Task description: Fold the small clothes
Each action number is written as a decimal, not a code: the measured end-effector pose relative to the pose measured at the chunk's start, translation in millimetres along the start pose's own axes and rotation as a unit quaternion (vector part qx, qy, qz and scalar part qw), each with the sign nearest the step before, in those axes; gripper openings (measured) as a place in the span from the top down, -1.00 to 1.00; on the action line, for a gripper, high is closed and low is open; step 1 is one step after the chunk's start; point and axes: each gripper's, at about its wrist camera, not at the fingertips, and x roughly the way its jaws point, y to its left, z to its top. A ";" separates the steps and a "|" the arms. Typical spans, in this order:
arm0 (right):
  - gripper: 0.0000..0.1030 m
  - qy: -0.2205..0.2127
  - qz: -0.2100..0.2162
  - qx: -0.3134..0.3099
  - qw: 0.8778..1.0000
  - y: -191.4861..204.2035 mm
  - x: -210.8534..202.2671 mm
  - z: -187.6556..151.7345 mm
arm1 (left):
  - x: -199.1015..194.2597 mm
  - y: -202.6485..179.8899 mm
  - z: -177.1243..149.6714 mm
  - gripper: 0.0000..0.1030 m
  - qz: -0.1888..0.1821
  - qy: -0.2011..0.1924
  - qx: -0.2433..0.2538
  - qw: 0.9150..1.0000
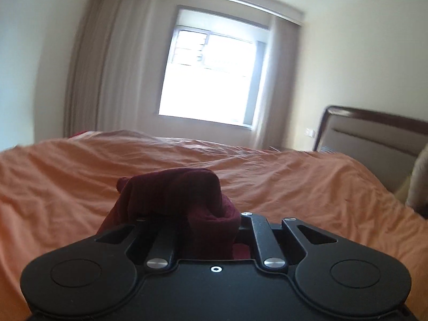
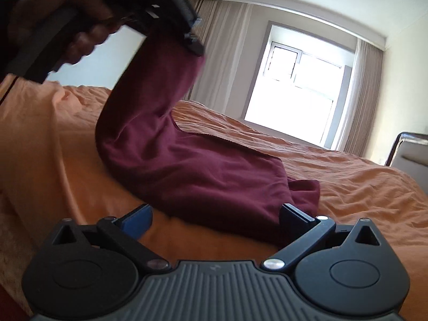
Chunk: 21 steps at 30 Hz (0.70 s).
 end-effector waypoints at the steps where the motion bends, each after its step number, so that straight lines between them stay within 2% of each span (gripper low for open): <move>1: -1.00 0.003 -0.001 -0.004 1.000 -1.9 -7.7 -4.4 | 4.5 -18.8 4.5 0.75 -0.020 0.001 0.036 0.999; 4: -1.00 0.018 -0.011 -0.006 1.000 -7.7 -31.5 -19.6 | 13.1 -78.4 -0.9 0.75 -0.081 0.003 0.133 0.988; 7: -1.00 0.037 -0.022 -0.005 0.999 -14.0 -46.0 -34.4 | 20.5 -126.7 -30.8 0.74 -0.143 0.027 0.218 0.965; 9: -1.00 0.047 -0.027 0.006 0.998 -16.7 -52.9 -41.5 | 25.5 -146.0 -53.7 0.74 -0.157 0.045 0.250 0.954; 11: -1.00 0.055 -0.033 0.021 0.998 -21.8 -55.3 -45.3 | 35.0 -152.5 -77.2 0.72 -0.168 0.073 0.249 0.951; 14: -1.00 0.055 -0.043 0.037 0.997 -26.4 -58.4 -47.6 | 42.8 -149.9 -90.2 0.61 -0.180 0.095 0.214 0.955; 17: -1.00 0.053 -0.049 0.056 0.996 -31.4 -56.2 -47.0 | 52.7 -136.4 -86.7 0.54 -0.193 0.110 0.166 0.961; 20: -1.00 0.057 -0.050 0.069 0.995 -33.6 -51.0 -45.2 | 55.8 -128.9 -83.0 0.22 -0.212 0.119 0.128 0.962; 21: -1.00 0.057 -0.052 0.067 0.995 -33.2 -49.9 -43.9 | 56.3 -125.9 -82.6 0.00 -0.218 0.122 0.116 0.961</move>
